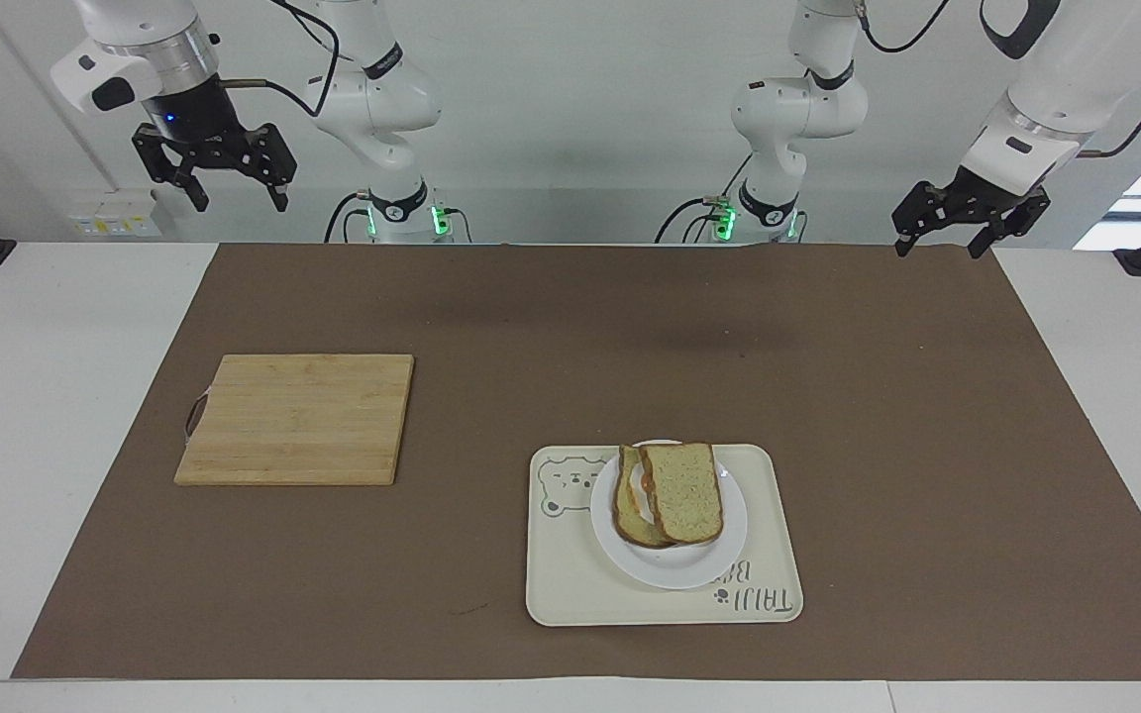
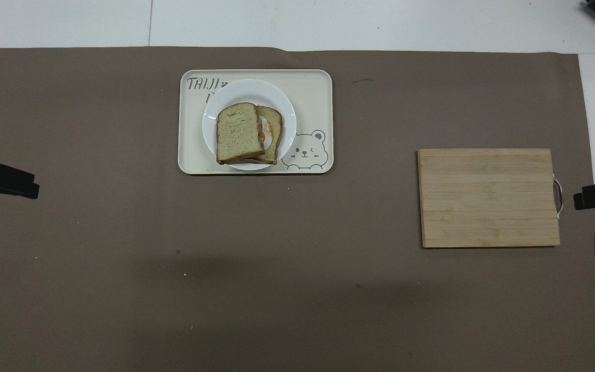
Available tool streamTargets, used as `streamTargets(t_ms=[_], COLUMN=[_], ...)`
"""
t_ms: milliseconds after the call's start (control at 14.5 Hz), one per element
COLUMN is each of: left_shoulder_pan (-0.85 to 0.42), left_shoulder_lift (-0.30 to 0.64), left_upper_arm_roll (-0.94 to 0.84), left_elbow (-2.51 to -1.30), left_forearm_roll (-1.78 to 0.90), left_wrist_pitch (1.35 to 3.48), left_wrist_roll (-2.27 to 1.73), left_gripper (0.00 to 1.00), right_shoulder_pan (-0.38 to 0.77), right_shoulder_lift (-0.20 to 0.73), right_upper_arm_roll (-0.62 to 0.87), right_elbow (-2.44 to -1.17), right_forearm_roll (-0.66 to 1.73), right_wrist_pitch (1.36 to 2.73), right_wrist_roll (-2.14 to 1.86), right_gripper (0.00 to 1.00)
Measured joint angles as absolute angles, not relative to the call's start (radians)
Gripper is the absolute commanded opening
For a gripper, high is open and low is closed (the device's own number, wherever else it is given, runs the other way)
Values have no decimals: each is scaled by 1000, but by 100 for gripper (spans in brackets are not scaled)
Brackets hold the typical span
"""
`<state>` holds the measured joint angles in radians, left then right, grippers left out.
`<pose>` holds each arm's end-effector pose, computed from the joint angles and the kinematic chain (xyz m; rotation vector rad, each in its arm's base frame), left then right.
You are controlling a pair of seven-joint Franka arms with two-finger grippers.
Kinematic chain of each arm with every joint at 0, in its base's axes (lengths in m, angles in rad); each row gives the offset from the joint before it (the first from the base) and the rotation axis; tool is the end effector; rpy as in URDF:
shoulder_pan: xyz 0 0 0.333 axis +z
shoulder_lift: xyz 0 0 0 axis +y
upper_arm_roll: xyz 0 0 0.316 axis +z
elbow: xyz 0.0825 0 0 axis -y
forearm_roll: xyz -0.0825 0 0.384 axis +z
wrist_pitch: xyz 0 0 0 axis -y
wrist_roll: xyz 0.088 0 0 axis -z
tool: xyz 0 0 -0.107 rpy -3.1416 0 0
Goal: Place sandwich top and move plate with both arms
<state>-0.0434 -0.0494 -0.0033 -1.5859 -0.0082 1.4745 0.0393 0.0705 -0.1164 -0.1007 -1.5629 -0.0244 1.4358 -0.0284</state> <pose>0.5283 -0.0257 0.6361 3.1294 -0.1355 -0.0972 0.5027 -0.0217 0.6777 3.1293 -0.0066 -0.0182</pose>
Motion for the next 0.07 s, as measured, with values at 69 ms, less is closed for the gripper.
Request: streamTargets(t_ms=[69], left_shoulder_pan=[-43], left_shoulder_lift=[-49], left_upper_arm_roll=[-3], left_elbow=[-1586], left_forearm_roll=[-8], left_wrist_pitch=[1475], left_wrist_roll=[39], left_gripper=[100], right_shoulder_pan=[70], right_shoulder_lift=[-116], right_upper_arm_roll=[-101], right_elbow=[-1563], right_forearm_roll=[-24], right_wrist_pitch=[1436], right_wrist_roll=[-28], right_gripper=[100])
